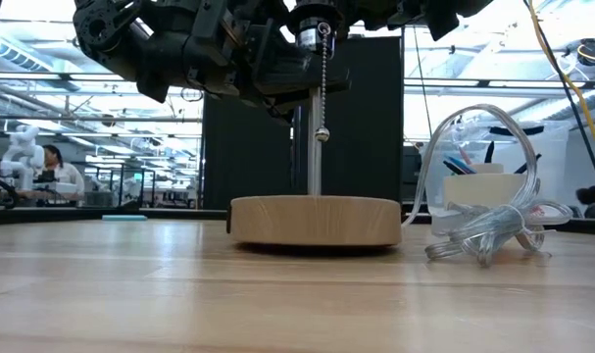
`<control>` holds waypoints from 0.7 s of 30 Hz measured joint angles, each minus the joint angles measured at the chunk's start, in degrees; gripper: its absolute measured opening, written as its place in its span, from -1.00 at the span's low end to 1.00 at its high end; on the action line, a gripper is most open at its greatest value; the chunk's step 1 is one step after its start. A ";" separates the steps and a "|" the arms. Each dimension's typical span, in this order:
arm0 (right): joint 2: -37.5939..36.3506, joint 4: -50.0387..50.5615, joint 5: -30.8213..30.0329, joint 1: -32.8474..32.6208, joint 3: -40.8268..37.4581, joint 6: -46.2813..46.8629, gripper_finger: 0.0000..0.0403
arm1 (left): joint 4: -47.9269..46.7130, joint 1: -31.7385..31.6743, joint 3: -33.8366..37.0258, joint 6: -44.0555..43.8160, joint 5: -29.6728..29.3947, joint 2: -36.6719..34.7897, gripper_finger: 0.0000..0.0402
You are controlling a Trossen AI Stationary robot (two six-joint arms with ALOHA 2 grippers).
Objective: Screw lightbulb
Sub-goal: Remove the lightbulb from the lamp
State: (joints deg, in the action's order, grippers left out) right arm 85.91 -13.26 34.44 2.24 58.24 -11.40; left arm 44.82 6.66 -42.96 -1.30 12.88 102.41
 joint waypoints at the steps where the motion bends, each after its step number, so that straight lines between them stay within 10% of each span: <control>1: 0.00 0.05 0.00 -0.05 0.00 0.04 -0.28 | 0.00 0.00 0.01 0.00 -0.02 0.00 -0.68; 21: -0.43 -2.76 -3.02 -3.00 0.42 1.86 -0.18 | -0.60 0.00 0.06 0.55 -0.06 0.00 -0.68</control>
State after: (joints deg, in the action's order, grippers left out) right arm 85.48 -16.02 31.42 -0.76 58.65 -9.54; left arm 44.21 6.66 -42.89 -0.75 12.82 102.41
